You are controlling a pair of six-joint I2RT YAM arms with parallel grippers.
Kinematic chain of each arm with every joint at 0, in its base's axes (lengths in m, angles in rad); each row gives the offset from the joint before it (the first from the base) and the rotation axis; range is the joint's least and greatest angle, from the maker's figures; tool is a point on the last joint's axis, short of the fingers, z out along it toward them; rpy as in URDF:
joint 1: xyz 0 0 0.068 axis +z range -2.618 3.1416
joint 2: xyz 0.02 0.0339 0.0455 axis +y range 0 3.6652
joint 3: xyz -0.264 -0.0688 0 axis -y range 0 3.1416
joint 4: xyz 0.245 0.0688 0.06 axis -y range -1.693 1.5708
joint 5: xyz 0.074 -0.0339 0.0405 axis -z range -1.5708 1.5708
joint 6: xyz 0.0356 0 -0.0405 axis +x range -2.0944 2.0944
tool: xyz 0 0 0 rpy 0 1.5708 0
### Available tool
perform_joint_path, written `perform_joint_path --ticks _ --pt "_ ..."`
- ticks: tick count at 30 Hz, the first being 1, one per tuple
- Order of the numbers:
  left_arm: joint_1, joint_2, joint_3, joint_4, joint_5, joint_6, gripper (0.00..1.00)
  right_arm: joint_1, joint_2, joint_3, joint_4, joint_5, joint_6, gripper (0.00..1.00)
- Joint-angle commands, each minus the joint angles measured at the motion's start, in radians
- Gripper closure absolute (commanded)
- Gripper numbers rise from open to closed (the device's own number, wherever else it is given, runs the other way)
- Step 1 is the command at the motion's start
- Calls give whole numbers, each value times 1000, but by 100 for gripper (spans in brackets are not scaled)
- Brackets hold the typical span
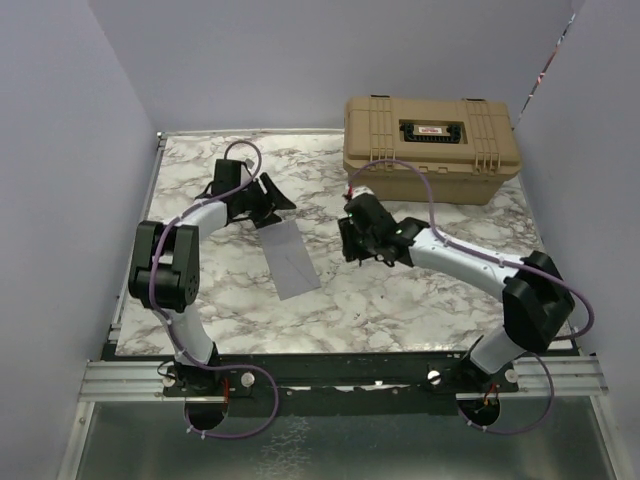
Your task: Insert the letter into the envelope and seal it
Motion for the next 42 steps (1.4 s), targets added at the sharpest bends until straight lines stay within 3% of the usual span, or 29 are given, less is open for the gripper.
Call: perform_joint_path --ticks 1,8,18,34,39,42 --pt "-4 -167 -6 -122 -169 106 28 -137 -80 -22 -92 217 126 48" --pt "-2 -356 -76 -202 -408 175 2 -308 -96 -78 -124 337 340 42" --pt "4 -431 -74 -244 -544 193 3 -332 56 -38 -68 379 442 35" --pt "8 -465 -120 -214 -530 181 3 -342 230 29 -64 396 500 34" --pt "7 -461 -121 -200 -496 187 3 -343 214 13 -71 395 509 41" --pt "7 -458 -126 -179 -456 191 3 -343 201 -3 -67 389 513 53"
